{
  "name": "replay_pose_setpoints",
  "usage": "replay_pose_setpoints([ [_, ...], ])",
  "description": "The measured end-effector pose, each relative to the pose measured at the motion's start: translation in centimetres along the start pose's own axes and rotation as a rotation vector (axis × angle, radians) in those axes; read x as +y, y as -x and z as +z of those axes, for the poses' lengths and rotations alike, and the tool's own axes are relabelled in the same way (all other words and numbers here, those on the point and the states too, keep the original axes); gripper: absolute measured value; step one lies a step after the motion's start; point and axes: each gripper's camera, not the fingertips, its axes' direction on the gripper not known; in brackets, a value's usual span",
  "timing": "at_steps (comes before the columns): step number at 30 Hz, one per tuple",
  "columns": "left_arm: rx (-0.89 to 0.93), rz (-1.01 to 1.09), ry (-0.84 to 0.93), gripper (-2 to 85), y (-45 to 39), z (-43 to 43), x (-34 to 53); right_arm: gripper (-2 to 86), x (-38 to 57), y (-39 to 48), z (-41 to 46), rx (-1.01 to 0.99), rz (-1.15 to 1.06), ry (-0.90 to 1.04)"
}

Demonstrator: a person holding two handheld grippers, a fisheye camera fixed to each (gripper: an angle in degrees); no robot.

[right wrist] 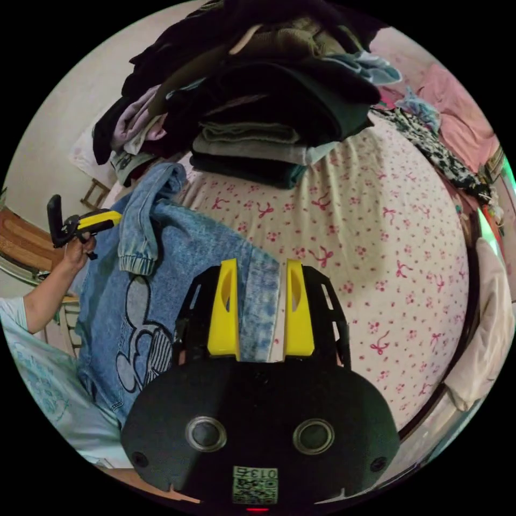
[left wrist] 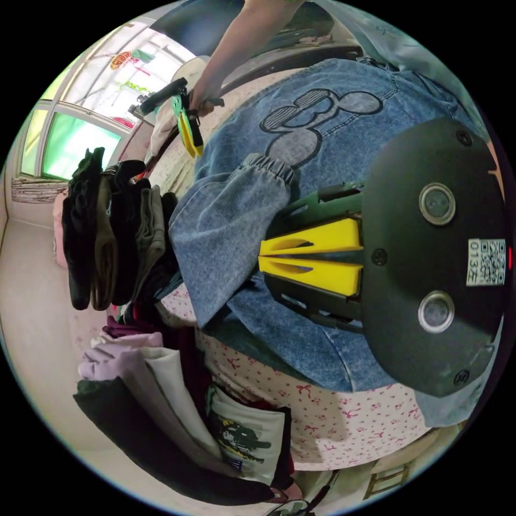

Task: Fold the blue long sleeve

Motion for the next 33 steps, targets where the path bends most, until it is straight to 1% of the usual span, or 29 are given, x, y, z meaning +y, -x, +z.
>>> replay_pose_setpoints([
  [1, -0.016, 0.007, 0.012, -0.4, -0.5, 0.4, -0.3, 12.0, -0.3, 0.4, 0.9, 0.004, -0.011, 0.033],
  [4, -0.054, 0.007, 0.033, -0.4, -1.3, 1.1, -0.7, 8.4, -0.6, 2.0, 1.3, 0.077, -0.044, 0.051],
  [6, -0.067, 0.005, 0.034, -0.4, -1.5, 1.2, -0.7, 6.1, -0.3, 3.9, 0.2, 0.16, -0.13, 0.029],
  [8, -0.097, 0.004, 0.042, -0.4, -1.7, 1.2, -0.6, 4.4, 1.9, 8.0, -2.9, 0.31, -0.298, -0.128],
  [10, -0.114, -0.003, 0.057, -0.4, -1.7, 1.5, -0.4, 3.8, 4.3, 11.2, -4.7, 0.39, -0.42, -0.222],
  [11, -0.111, -0.009, 0.061, -0.4, -1.6, 1.6, -0.4, 3.1, 6.0, 13.2, -5.1, 0.397, -0.496, -0.249],
  [13, -0.109, -0.041, 0.077, -0.4, -1.4, 2.2, -0.3, 2.0, 8.1, 15.9, -4.2, 0.386, -0.604, -0.217],
  [14, -0.103, -0.046, 0.082, -0.4, -1.3, 2.3, -0.3, 1.4, 9.4, 17.5, -2.7, 0.387, -0.686, -0.155],
  [16, -0.106, -0.046, 0.1, -0.4, -1.5, 2.8, -0.3, 0.9, 10.7, 18.9, 0.0, 0.413, -0.741, -0.043],
  [17, -0.109, -0.042, 0.102, -0.4, -1.6, 2.9, -0.3, 0.7, 11.4, 19.3, 0.9, 0.419, -0.757, -0.02],
  [18, -0.113, -0.034, 0.107, -0.4, -1.7, 3.0, -0.4, 0.7, 11.6, 19.4, 0.9, 0.42, -0.748, -0.028],
  [21, -0.107, -0.03, 0.112, -0.4, -1.8, 3.2, -0.6, 1.1, 10.8, 17.6, -1.5, 0.375, -0.6, -0.133],
  [23, -0.098, -0.039, 0.114, -0.4, -1.7, 3.3, -0.7, 2.5, 9.5, 14.5, -4.0, 0.33, -0.421, -0.226],
  [24, -0.097, -0.045, 0.114, -0.4, -1.7, 3.3, -0.8, 2.8, 9.1, 13.6, -4.4, 0.301, -0.372, -0.235],
  [25, -0.097, -0.048, 0.115, -0.4, -1.8, 3.3, -0.8, 3.2, 8.2, 11.7, -4.6, 0.23, -0.305, -0.198],
  [26, -0.099, -0.049, 0.114, -0.4, -1.8, 3.3, -0.8, 3.4, 7.2, 9.9, -4.1, 0.168, -0.244, -0.116],
  [27, -0.102, -0.048, 0.113, -0.4, -1.9, 3.3, -0.8, 3.4, 6.9, 9.1, -3.7, 0.147, -0.219, -0.069],
  [28, -0.104, -0.048, 0.112, -0.4, -2.0, 3.3, -0.8, 3.5, 6.5, 8.3, -2.8, 0.12, -0.237, -0.003],
  [29, -0.104, -0.048, 0.112, -0.4, -2.0, 3.4, -0.8, 5.8, 6.5, 8.0, -2.1, 0.146, -0.261, 0.019],
  [32, -0.102, -0.05, 0.109, -0.4, -2.1, 3.4, -0.8, 11.7, 6.4, 9.5, -0.3, 0.275, -0.357, -0.009],
  [33, -0.102, -0.051, 0.109, -0.4, -2.1, 3.5, -0.8, 11.8, 6.4, 9.9, 0.2, 0.307, -0.373, -0.006],
])
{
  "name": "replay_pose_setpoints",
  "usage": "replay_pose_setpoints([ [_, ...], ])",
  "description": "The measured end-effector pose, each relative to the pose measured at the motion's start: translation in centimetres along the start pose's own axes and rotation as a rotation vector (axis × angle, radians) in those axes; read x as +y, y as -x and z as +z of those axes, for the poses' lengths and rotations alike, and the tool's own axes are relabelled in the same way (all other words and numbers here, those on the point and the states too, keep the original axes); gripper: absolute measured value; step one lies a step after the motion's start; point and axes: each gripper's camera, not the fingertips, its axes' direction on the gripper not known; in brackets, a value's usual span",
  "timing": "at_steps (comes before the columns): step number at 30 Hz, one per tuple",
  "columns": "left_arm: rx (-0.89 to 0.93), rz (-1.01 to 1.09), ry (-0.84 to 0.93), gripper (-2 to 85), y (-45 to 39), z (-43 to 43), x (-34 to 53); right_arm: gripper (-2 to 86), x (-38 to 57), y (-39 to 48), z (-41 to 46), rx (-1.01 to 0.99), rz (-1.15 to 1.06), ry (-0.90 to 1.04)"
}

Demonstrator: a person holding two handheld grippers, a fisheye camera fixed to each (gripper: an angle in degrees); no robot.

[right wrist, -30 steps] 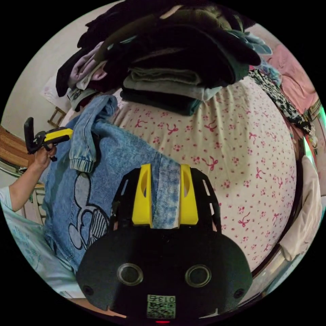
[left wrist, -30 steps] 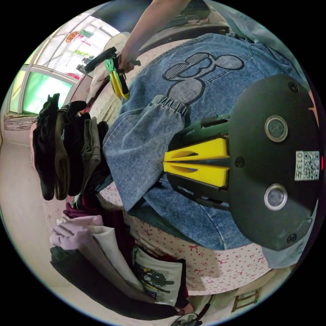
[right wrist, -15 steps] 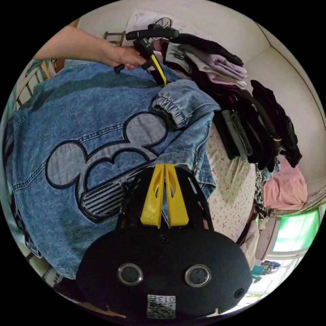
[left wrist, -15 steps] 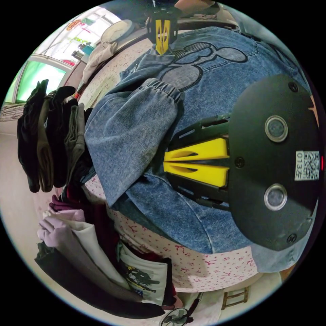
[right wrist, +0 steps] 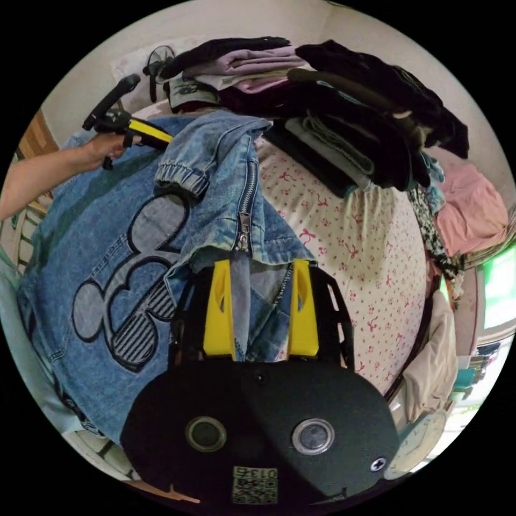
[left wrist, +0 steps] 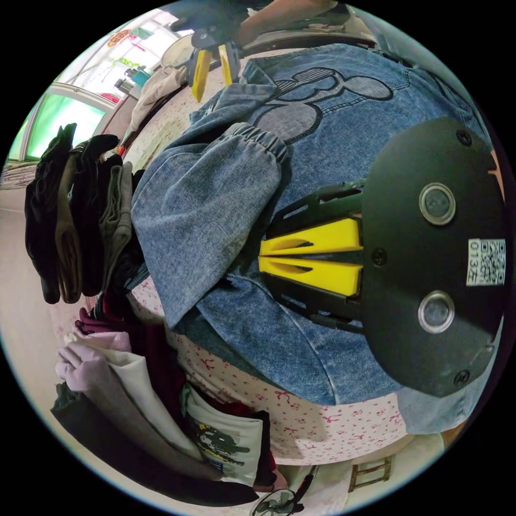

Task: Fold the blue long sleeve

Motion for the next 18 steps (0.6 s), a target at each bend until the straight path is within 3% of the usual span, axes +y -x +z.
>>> replay_pose_setpoints([
  [6, -0.009, 0.006, -0.001, -0.4, -0.3, -0.3, -0.1, 3.3, -1.2, 0.7, 1.1, 0.189, -0.023, -0.07],
  [13, 0.011, -0.019, 0.001, -0.3, 0.7, -0.3, -2.0, 3.0, -3.4, -11.2, -0.5, -0.082, 0.182, -0.17],
  [18, 0.057, -0.011, 0.031, -0.4, 1.3, 0.7, -1.8, 3.3, -5.7, -16.8, 5.7, -0.304, 0.193, 0.08],
])
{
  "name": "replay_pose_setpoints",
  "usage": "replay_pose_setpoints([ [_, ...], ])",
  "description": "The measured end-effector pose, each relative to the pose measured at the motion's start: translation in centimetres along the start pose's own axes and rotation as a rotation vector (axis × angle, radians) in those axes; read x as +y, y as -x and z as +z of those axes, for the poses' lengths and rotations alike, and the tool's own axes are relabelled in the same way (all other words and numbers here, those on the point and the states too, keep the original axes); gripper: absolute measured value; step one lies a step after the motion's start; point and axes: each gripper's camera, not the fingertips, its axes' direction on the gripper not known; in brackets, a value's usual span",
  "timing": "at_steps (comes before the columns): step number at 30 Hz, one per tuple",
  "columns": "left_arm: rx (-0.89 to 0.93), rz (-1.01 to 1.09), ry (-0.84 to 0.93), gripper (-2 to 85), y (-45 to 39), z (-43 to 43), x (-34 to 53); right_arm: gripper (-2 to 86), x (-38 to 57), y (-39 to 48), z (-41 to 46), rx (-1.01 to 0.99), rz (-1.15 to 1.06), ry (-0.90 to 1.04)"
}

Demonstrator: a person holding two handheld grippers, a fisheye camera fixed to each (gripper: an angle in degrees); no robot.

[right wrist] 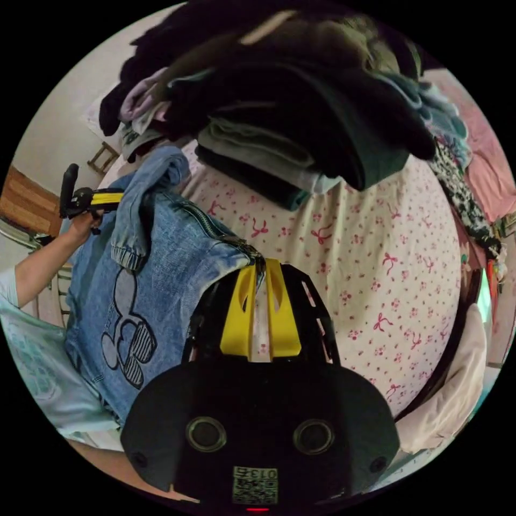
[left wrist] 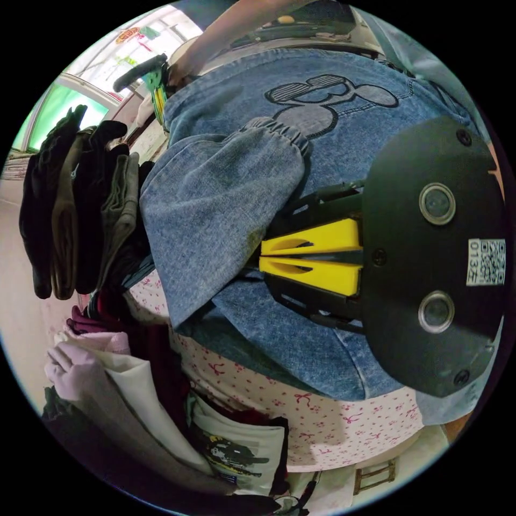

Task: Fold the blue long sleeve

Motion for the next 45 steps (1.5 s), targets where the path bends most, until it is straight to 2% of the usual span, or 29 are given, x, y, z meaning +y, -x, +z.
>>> replay_pose_setpoints([
  [3, 0.007, 0.012, -0.007, -0.4, 0.1, -0.3, 0.5, 2.9, 0.3, -2.6, -0.2, -0.063, 0.082, 0.037],
  [5, -0.001, 0.021, -0.018, -0.4, 0.1, -0.8, 1.1, 1.4, 2.6, -4.0, -2.4, 0.142, 0.195, -0.035],
  [7, -0.02, 0.02, -0.064, -0.4, -0.1, -2.0, 1.9, 0.9, 4.0, -4.0, -3.9, 0.127, 0.205, -0.055],
  [10, -0.011, 0.046, -0.135, -0.4, -1.3, -3.5, 2.4, 0.5, 4.3, 1.0, -5.0, 0.166, 0.014, -0.119],
  [13, -0.019, 0.102, -0.115, -0.3, -3.0, -3.3, 2.0, 0.3, 3.2, 7.3, -3.6, 0.006, -0.211, -0.14],
  [15, -0.052, 0.12, -0.096, -0.3, -3.8, -3.0, 1.7, 0.1, 2.5, 11.0, -1.8, -0.018, -0.325, -0.11],
  [17, -0.058, 0.111, -0.072, -0.3, -3.8, -2.5, 1.5, 0.1, 1.4, 12.6, 1.0, 0.134, -0.292, -0.036],
  [19, -0.081, 0.081, -0.017, -0.3, -3.4, -1.5, 1.4, 0.1, 1.1, 11.4, 3.0, 0.17, -0.234, 0.049],
  [22, -0.036, 0.03, -0.018, -0.3, -2.2, -1.1, 2.1, 0.2, 2.7, 9.8, 2.5, 0.1, -0.18, -0.023],
  [25, -0.073, 0.002, -0.053, -0.4, -1.5, -2.4, 3.7, 0.8, 4.2, 10.5, 1.2, 0.21, -0.143, 0.009],
  [27, -0.111, -0.016, -0.094, -0.4, -1.1, -3.6, 5.1, 1.6, 5.8, 11.5, -0.5, 0.262, -0.132, -0.056],
  [29, -0.085, -0.026, -0.136, -0.4, -0.9, -4.6, 6.6, 6.1, 7.5, 15.1, -2.2, 0.221, -0.234, -0.155],
  [32, -0.097, -0.005, -0.137, -0.4, -1.6, -5.3, 8.4, 13.2, 8.4, 21.1, -1.5, 0.079, -0.397, -0.148],
  [34, -0.135, 0.017, -0.1, -0.4, -2.1, -5.1, 9.5, 14.4, 8.6, 23.5, -0.1, 0.015, -0.443, -0.098],
  [38, -0.14, 0.024, -0.04, -0.4, -2.0, -4.4, 10.7, 11.2, 8.6, 25.4, 1.7, 0.093, -0.434, 0.023],
  [39, -0.143, 0.024, -0.027, -0.4, -1.9, -4.2, 11.1, 10.9, 8.5, 25.4, 1.3, 0.094, -0.424, 0.014],
  [42, -0.168, 0.04, -0.022, -0.4, -1.9, -4.1, 11.8, 9.4, 8.7, 24.6, -3.1, 0.154, -0.323, -0.184],
  [44, -0.202, 0.062, -0.003, -0.4, -2.1, -3.8, 12.0, 8.2, 9.2, 22.9, -6.1, 0.297, -0.164, -0.346],
  [45, -0.212, 0.071, -0.003, -0.4, -2.1, -3.8, 12.3, 7.9, 9.3, 22.5, -6.3, 0.351, -0.139, -0.35],
])
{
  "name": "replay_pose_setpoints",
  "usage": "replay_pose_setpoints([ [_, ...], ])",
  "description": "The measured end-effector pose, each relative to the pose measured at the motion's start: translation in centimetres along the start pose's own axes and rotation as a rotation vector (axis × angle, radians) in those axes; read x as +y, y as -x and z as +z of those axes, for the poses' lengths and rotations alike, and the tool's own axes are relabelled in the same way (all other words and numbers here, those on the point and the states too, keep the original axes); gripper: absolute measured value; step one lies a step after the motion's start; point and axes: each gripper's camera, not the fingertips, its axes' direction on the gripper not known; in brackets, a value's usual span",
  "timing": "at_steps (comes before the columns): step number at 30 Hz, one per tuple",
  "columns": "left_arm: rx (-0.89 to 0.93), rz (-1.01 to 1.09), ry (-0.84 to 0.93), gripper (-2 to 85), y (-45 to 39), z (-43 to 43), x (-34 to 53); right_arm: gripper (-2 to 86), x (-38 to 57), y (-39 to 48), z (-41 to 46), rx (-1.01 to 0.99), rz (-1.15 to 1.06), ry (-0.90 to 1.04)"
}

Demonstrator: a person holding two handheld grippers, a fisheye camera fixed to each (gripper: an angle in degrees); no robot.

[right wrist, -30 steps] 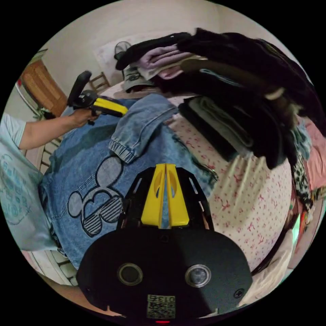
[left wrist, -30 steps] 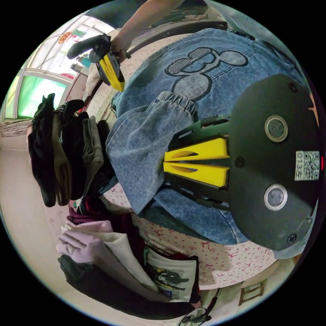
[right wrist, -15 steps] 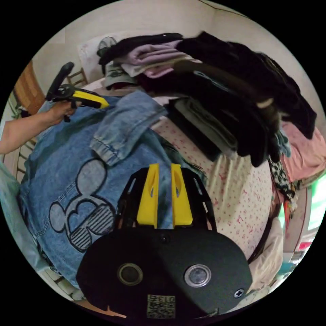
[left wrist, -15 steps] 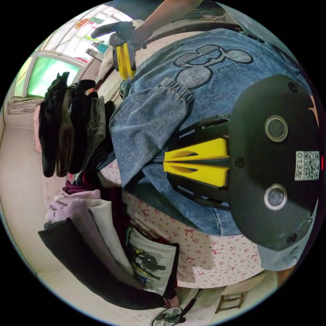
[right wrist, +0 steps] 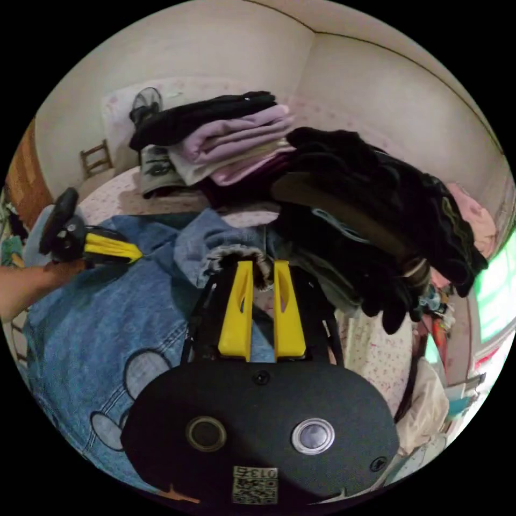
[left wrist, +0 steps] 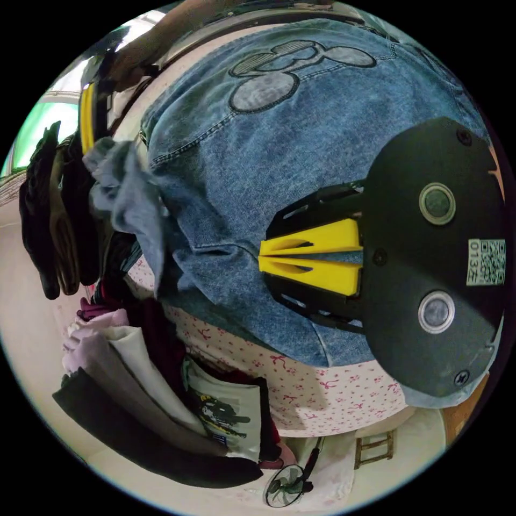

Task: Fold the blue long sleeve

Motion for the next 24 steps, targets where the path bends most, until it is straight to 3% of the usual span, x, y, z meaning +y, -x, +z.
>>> replay_pose_setpoints([
  [1, -0.001, -0.007, -0.005, -0.4, 0.1, -0.1, 0.3, 7.6, 0.5, -0.9, 0.4, 0.075, 0.026, 0.04],
  [4, 0.049, -0.098, -0.019, -0.4, 1.2, -0.9, 1.5, 7.3, 3.5, -2.6, 0.8, -0.032, 0.051, 0.222],
  [7, 0.027, -0.119, -0.098, -0.3, 1.4, -3.7, 3.7, 6.1, 9.8, -2.9, -4.5, -0.019, 0.068, 0.14],
  [10, 0.127, -0.019, -0.139, -0.3, -0.4, -6.8, 6.6, 3.5, 18.4, -3.2, -10.4, -0.065, 0.142, 0.12],
  [17, 0.152, 0.044, 0.078, -0.2, -5.7, -7.1, 12.6, 2.9, 39.8, -0.3, -21.8, -0.148, 0.44, 0.204],
  [21, 0.156, -0.054, 0.063, -0.3, -4.3, -7.3, 14.9, 3.0, 46.7, 3.0, -25.5, -0.083, 0.537, 0.298],
  [24, 0.18, 0.007, -0.02, -0.2, -4.1, -10.5, 16.4, 2.6, 51.3, 4.7, -28.7, -0.113, 0.644, 0.254],
])
